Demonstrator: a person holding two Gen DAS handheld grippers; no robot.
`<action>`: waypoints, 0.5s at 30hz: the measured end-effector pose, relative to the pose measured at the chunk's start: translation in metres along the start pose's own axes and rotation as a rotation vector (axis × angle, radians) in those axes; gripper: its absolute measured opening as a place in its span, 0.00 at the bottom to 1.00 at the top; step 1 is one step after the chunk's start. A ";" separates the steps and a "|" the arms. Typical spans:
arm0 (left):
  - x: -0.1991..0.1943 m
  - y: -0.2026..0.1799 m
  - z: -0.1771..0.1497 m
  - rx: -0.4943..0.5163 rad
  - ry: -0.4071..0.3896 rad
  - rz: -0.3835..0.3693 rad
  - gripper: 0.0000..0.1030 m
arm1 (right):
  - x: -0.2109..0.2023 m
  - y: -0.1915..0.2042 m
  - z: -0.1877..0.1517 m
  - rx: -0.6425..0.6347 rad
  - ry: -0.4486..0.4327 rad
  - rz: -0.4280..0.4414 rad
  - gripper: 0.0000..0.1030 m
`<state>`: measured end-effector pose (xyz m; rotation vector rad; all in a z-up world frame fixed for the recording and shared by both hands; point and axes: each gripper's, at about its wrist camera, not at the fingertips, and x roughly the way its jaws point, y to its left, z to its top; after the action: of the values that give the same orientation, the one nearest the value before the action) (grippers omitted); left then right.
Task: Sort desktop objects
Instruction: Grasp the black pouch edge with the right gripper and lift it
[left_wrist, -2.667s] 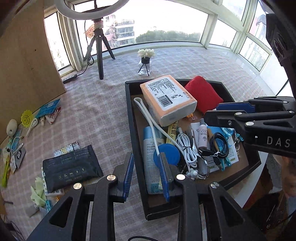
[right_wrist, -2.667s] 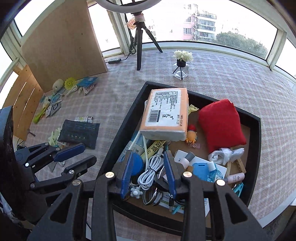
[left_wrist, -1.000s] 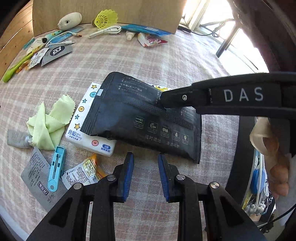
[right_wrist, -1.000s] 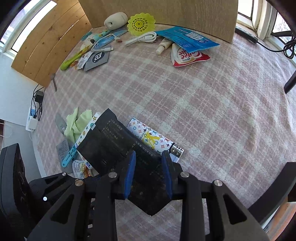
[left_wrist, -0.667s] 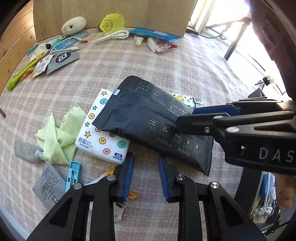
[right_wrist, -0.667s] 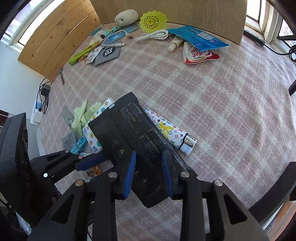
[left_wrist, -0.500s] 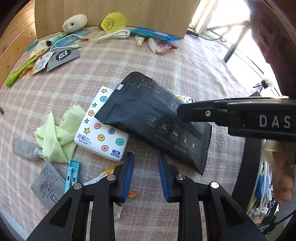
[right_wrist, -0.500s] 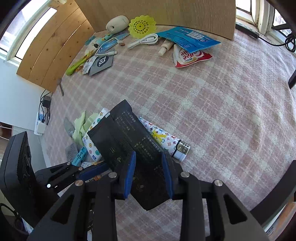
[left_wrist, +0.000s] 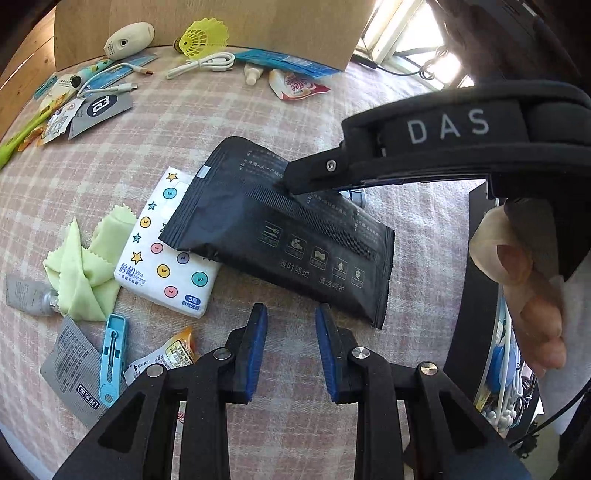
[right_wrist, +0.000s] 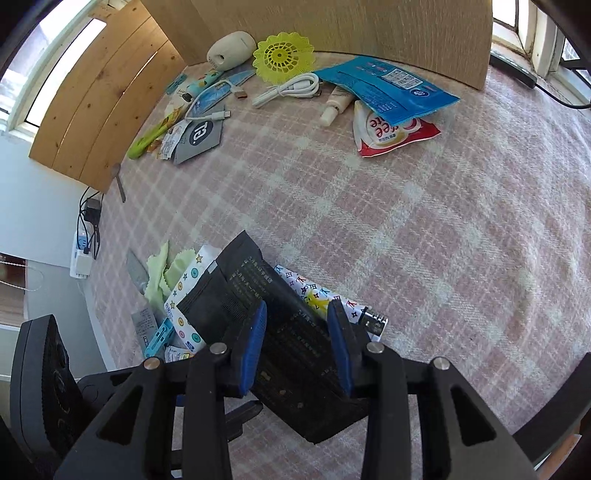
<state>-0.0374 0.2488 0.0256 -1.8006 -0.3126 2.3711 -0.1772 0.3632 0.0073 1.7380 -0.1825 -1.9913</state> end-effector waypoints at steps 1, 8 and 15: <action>-0.001 0.000 -0.001 0.001 -0.002 -0.001 0.30 | 0.001 0.003 -0.002 -0.014 0.010 -0.006 0.33; -0.010 0.020 0.008 0.012 0.000 -0.014 0.38 | 0.008 -0.001 -0.027 0.053 0.078 0.028 0.34; -0.002 0.009 0.015 0.011 0.024 -0.049 0.42 | 0.011 0.002 -0.056 0.088 0.098 0.037 0.35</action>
<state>-0.0510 0.2389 0.0294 -1.7945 -0.3356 2.3122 -0.1235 0.3684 -0.0118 1.8685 -0.2713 -1.8926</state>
